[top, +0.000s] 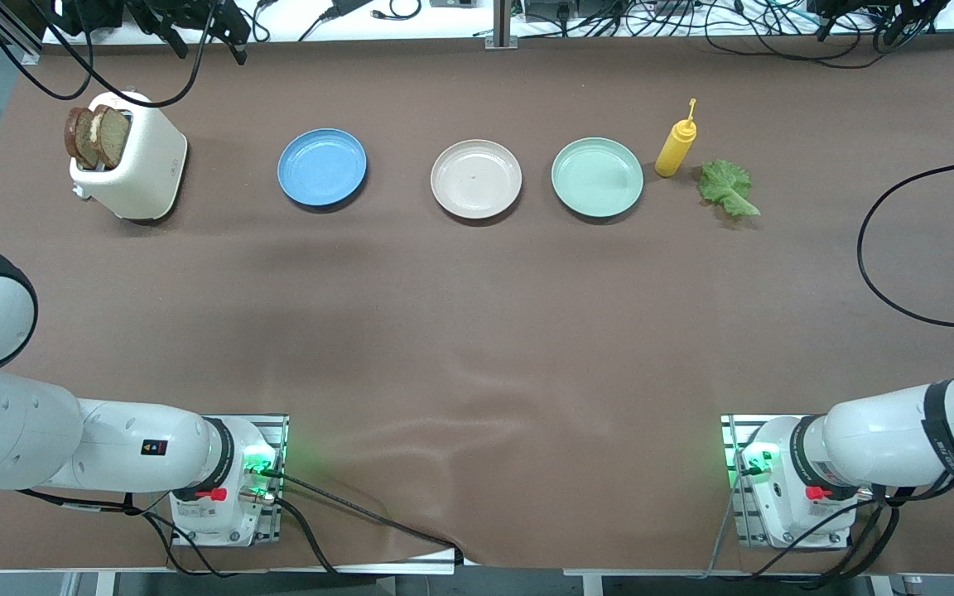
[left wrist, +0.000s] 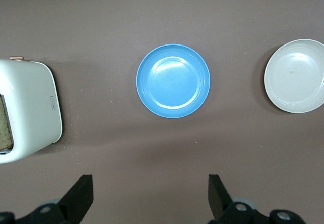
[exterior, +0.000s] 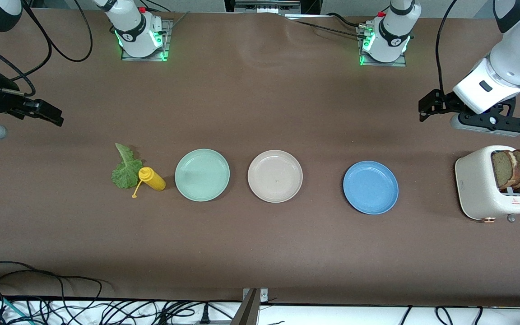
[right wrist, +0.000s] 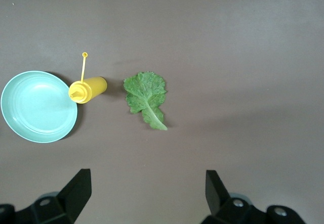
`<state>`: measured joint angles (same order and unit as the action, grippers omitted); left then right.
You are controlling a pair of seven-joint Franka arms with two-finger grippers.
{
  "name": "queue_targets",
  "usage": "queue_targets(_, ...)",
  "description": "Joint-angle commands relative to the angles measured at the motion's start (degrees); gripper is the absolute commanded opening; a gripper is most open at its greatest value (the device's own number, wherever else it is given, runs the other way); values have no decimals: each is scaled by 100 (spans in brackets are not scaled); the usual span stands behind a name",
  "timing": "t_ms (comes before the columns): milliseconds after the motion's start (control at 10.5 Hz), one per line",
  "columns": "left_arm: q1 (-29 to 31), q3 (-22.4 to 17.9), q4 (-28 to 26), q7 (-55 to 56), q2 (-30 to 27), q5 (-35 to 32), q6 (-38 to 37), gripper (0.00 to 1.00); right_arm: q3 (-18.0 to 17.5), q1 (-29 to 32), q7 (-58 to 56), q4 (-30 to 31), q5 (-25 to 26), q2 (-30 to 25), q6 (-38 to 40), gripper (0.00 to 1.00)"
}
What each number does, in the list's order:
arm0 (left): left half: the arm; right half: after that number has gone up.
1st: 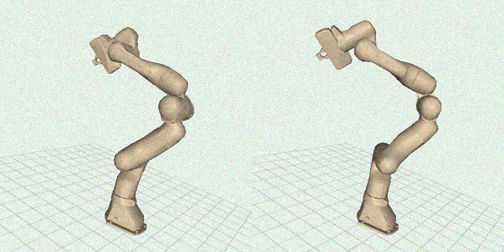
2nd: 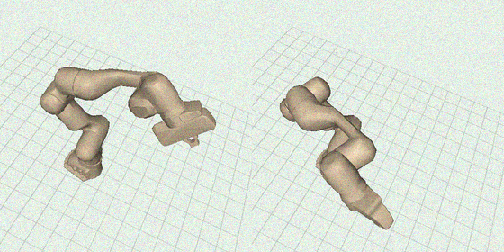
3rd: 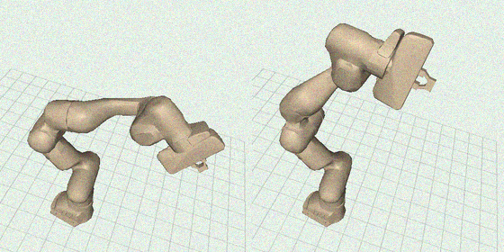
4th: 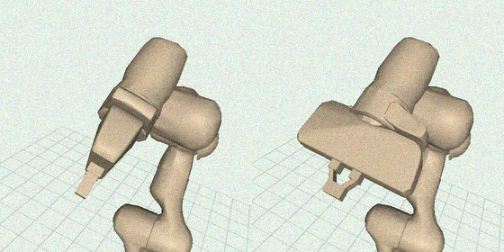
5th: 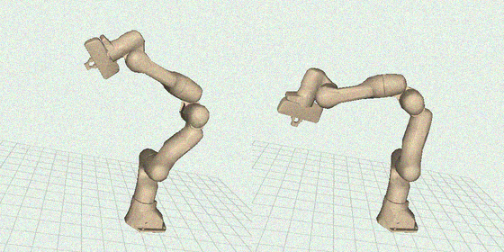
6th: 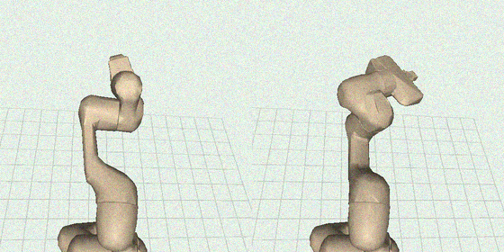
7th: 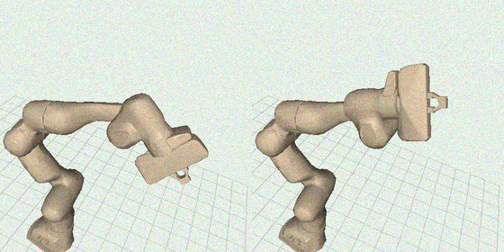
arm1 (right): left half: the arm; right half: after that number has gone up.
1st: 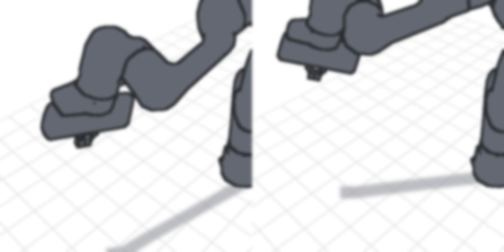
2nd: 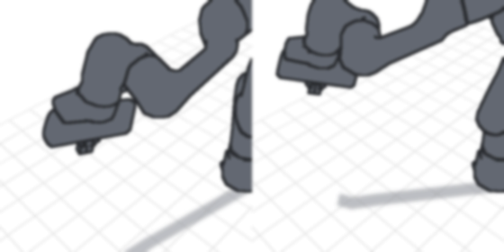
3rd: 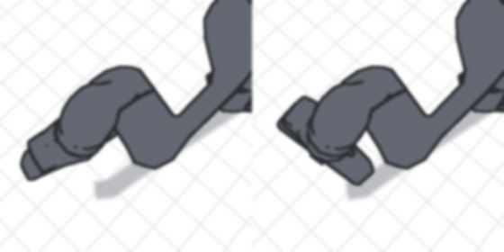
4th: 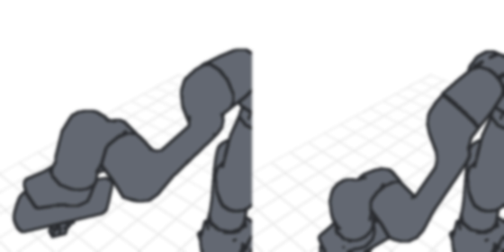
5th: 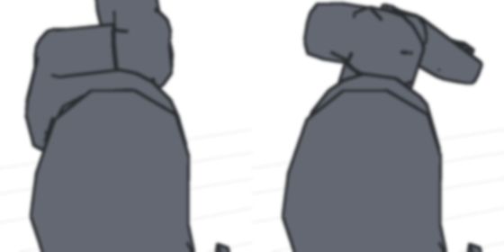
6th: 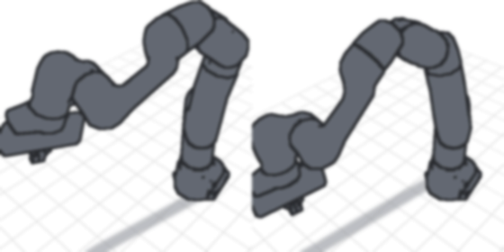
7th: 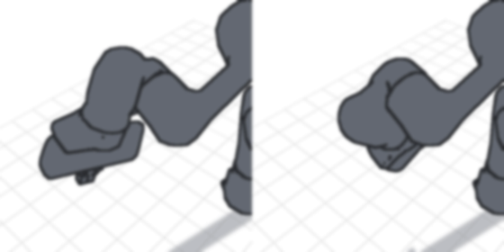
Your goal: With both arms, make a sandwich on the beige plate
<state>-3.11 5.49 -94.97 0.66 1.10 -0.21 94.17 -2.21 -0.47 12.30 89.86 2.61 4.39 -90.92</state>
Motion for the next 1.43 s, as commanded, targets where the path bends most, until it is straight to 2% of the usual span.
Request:
queue_targets(0, 21, 4, 119, -40, 40, 153, -48, 100, 10, -32, 71, -109, -111, 62, -23, 100)
queue_targets(1337, -6, 4, 145, -22, 66, 144, -48, 100, 10, -76, -17, -83, -77, 123, -67, 100)
